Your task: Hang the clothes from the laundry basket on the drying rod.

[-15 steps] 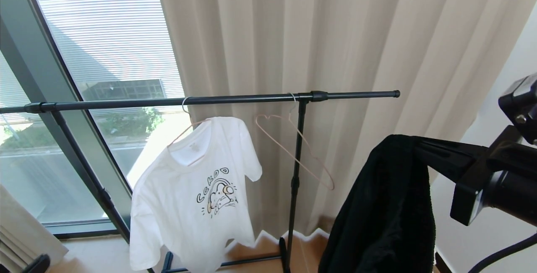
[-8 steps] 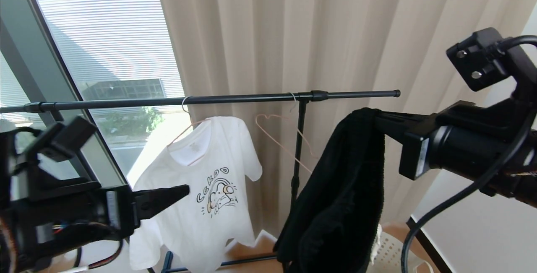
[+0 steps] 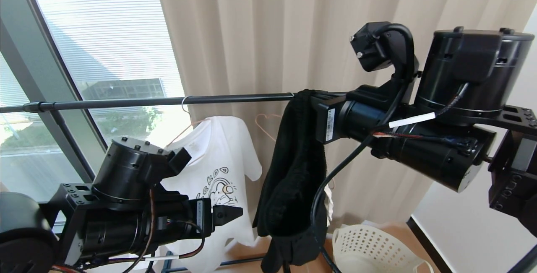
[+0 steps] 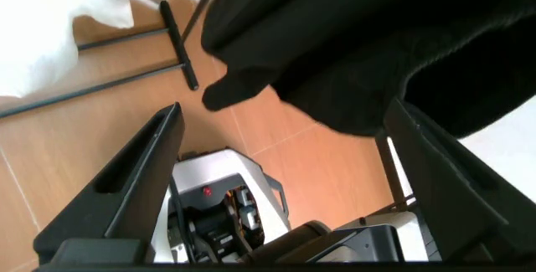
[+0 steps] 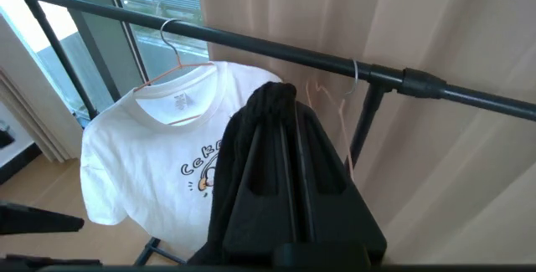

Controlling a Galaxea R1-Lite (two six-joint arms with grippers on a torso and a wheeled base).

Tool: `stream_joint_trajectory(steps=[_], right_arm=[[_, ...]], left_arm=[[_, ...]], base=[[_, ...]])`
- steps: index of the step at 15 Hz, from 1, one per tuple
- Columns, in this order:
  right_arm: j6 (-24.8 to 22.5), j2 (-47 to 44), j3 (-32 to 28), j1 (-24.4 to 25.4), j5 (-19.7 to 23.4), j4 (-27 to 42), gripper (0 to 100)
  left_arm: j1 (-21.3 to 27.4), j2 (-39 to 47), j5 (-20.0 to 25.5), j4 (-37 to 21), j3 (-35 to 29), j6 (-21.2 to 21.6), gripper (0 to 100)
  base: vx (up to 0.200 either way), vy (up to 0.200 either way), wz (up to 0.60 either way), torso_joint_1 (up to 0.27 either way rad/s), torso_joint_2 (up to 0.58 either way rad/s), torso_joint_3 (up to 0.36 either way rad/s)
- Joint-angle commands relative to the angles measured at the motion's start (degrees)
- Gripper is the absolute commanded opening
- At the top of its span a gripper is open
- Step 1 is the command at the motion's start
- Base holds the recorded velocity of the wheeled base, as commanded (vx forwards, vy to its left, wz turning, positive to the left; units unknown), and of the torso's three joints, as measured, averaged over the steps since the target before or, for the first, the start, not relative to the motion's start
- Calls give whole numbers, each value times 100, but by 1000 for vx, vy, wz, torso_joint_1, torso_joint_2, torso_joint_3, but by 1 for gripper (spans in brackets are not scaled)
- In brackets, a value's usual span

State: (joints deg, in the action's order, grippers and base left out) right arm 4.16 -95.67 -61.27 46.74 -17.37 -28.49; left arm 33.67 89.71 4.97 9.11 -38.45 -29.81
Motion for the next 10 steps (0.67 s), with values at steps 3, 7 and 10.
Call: stream_joint_trajectory(steps=[3,7,10], right_arm=[[50,-250,-17,125,-223,-34,0],[173,-303,-17,310,-284,-43,0],[226,-488,-34,345,-478,-271,0]], left_arm=[[113,170,12,214,259,10,100],[254,196,4,680,479,10,100],[289,196,-5,707,487,10,100]], base=[[0,0,0,0,0,0],[0,0,0,0,0,0],[0,0,0,0,0,0]])
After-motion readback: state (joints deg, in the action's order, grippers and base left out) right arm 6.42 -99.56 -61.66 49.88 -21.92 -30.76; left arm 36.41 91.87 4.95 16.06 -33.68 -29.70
